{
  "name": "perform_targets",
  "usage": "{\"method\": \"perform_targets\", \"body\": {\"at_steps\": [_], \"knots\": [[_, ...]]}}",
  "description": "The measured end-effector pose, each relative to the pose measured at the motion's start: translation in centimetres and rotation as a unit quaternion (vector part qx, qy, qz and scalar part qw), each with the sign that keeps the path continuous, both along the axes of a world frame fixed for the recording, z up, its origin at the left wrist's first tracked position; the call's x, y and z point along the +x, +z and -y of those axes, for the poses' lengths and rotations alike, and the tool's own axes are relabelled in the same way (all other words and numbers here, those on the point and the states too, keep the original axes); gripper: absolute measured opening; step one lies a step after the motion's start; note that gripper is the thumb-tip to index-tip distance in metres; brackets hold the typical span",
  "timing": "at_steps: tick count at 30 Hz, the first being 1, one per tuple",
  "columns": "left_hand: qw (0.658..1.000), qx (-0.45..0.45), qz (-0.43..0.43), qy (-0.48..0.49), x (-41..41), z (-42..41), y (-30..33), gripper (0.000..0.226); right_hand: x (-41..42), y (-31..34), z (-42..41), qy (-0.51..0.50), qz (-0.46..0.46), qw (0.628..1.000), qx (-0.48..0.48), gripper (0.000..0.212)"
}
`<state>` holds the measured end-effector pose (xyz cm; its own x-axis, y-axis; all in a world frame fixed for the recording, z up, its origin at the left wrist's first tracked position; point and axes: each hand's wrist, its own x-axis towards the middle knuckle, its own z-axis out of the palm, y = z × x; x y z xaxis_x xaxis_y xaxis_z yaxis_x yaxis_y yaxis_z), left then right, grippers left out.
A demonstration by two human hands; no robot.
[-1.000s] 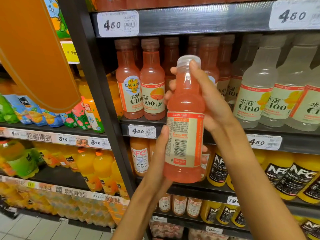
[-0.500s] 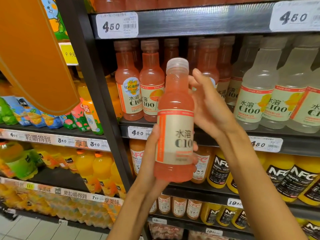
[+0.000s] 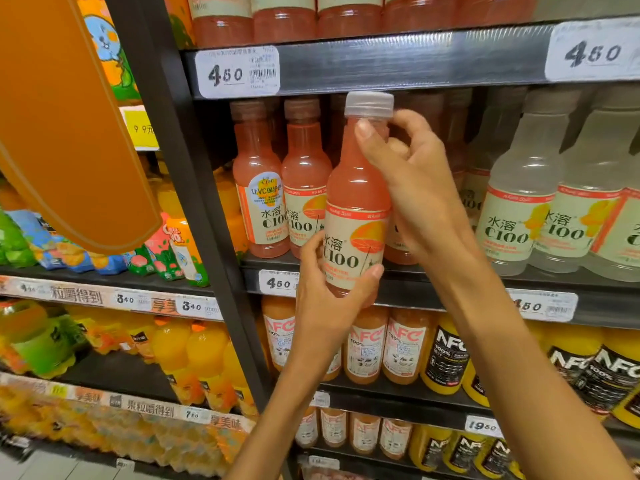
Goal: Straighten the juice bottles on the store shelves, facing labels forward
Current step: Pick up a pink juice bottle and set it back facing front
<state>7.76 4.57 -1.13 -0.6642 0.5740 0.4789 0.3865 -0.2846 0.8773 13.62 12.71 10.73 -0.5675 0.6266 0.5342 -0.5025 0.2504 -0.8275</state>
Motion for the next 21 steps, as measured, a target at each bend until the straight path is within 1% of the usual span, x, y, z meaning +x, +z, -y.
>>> {"method": "perform_targets", "body": {"at_steps": [3,6,8,10,12,14,16,18,20,21], "knots": [[0.999,0.027,0.016,0.04,-0.6,-0.9,-0.8,0.055,-0.8,-0.5,-0.5,-0.025,-0.007,1.0,-0.011,0.033],[0.998,0.024,0.005,0.063,-0.9,-1.7,-1.0,0.052,-1.5,-0.6,-1.2,-0.053,-0.004,0.998,-0.014,0.02],[0.996,0.002,-0.01,0.088,-1.2,-2.4,-1.1,0.054,-2.2,-0.7,-1.5,-0.081,0.003,0.997,0.009,0.025],[0.99,-0.026,-0.033,0.131,-1.3,-2.9,-1.3,0.056,-2.8,-0.9,-1.7,-0.134,0.036,0.987,0.075,0.03],[0.986,-0.033,-0.041,0.158,-1.1,-3.2,-1.5,0.059,-3.0,-1.2,-1.9,-0.17,0.067,0.973,0.14,0.029],[0.983,-0.024,-0.045,0.177,-0.7,-3.3,-1.7,0.062,-2.6,-1.4,-2.4,-0.188,0.084,0.962,0.177,0.026],[0.981,-0.008,-0.053,0.184,-0.3,-3.4,-1.6,0.062,-1.9,-1.7,-2.8,-0.206,0.097,0.953,0.201,0.03],[0.976,0.008,-0.083,0.2,-0.2,-3.6,-1.5,0.059,-1.3,-2.0,-3.0,-0.209,0.1,0.947,0.221,0.037],[0.968,0.014,-0.114,0.225,-0.4,-3.9,-1.4,0.06,-1.1,-2.2,-2.9,-0.215,0.099,0.946,0.221,0.047],[0.965,0.01,-0.121,0.232,-0.6,-4.0,-1.3,0.062,-1.1,-2.2,-2.9,-0.226,0.096,0.945,0.218,0.049]]}}
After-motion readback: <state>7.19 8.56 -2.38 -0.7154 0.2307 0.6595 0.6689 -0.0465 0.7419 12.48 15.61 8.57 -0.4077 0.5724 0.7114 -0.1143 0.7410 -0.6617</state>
